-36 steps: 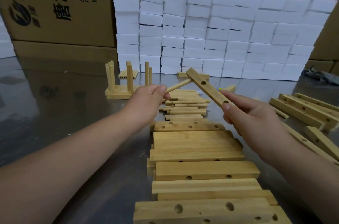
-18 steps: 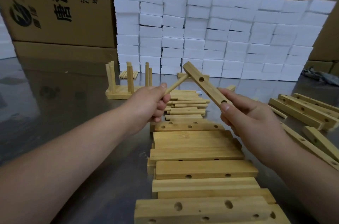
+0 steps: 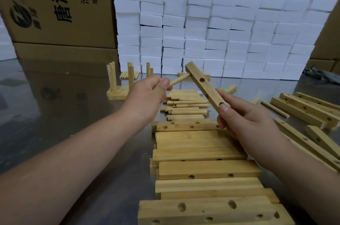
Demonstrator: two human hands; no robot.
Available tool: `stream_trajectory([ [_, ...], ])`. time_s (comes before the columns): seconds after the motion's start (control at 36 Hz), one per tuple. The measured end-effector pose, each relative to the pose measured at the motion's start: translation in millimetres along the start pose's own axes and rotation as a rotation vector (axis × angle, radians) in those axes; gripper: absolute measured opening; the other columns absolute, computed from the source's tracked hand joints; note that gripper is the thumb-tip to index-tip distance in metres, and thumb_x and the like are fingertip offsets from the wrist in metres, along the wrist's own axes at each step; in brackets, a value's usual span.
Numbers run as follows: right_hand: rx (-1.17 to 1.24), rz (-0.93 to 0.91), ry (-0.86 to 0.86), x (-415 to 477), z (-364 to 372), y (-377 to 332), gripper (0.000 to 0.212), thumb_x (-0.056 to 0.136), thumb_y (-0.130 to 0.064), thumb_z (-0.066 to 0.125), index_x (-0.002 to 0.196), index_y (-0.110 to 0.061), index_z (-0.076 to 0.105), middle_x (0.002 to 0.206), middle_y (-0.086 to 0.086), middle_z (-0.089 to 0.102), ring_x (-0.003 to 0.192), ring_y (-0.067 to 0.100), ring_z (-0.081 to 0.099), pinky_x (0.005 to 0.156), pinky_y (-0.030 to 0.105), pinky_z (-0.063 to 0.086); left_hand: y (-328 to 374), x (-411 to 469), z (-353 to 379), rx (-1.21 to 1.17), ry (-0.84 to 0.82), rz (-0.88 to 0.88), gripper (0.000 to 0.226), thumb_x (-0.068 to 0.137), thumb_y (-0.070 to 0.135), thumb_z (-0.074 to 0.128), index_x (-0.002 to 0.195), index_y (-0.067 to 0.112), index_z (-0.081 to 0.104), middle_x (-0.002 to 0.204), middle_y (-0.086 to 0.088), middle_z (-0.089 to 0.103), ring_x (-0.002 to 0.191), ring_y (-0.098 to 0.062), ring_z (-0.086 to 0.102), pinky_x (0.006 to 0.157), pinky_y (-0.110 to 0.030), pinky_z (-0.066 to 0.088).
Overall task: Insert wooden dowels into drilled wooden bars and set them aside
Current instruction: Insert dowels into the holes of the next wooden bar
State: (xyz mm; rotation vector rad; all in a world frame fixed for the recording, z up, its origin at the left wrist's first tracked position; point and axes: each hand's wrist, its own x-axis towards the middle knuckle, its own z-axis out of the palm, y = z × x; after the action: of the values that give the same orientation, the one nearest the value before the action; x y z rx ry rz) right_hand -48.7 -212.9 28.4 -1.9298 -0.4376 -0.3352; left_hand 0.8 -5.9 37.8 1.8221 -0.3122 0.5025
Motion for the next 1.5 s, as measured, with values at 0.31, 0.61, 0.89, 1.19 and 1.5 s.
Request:
stream_trajectory([
  [0.31,0.121,0.057,0.274,9.3,-4.2,1.6,0.026,0.099,-0.029,0.038,0.121,-0.035,0.051,0.064,-0.012,0.065,0.043,-0.001,0.041,0.043,0.015,0.037,-12.4,3.2,-1.5,-0.006,-0.055,-0.164,0.028,0.099,0.036,0.032,0.092,0.031,0.059,0.091,0.006,0.064,0.078,-0.009,0.056,0.074,-0.026,0.045],
  [0.61,0.152,0.235,0.363,15.5,-3.6,12.6,0.022,0.101,-0.033,0.032,0.093,-0.034,0.052,0.058,-0.011,0.063,0.048,0.008,0.040,0.049,0.025,0.034,-28.5,6.3,0.9,0.343,-0.404,-0.280,0.029,0.095,0.027,0.041,0.087,0.033,0.069,0.090,0.026,0.054,0.085,0.008,0.046,0.066,-0.012,0.032],
  [0.89,0.111,0.236,0.314,16.9,-1.6,19.6,0.015,0.099,-0.035,0.036,0.104,-0.040,0.049,0.060,-0.016,0.063,0.049,0.005,0.043,0.050,0.023,0.037,-40.1,9.0,1.5,0.426,-0.458,-0.216,0.027,0.097,0.033,0.037,0.094,0.039,0.063,0.098,0.023,0.052,0.089,0.007,0.046,0.072,-0.013,0.031],
  [1.19,0.122,0.256,0.306,18.0,0.0,21.8,0.024,0.098,-0.035,0.039,0.118,-0.032,0.051,0.059,-0.014,0.063,0.053,0.009,0.043,0.052,0.027,0.036,-41.7,8.6,2.3,0.369,-0.408,-0.198,0.031,0.098,0.036,0.032,0.100,0.036,0.063,0.103,0.020,0.055,0.089,0.007,0.046,0.071,-0.016,0.033],
  [1.5,0.110,0.270,0.302,18.2,0.9,20.3,0.022,0.098,-0.034,0.040,0.116,-0.033,0.052,0.059,-0.013,0.062,0.047,0.005,0.043,0.050,0.026,0.036,-39.8,4.4,2.7,0.349,-0.544,-0.175,0.047,0.099,0.042,0.020,0.124,0.029,0.057,0.126,0.023,0.046,0.120,-0.002,0.039,0.102,-0.023,0.024],
])
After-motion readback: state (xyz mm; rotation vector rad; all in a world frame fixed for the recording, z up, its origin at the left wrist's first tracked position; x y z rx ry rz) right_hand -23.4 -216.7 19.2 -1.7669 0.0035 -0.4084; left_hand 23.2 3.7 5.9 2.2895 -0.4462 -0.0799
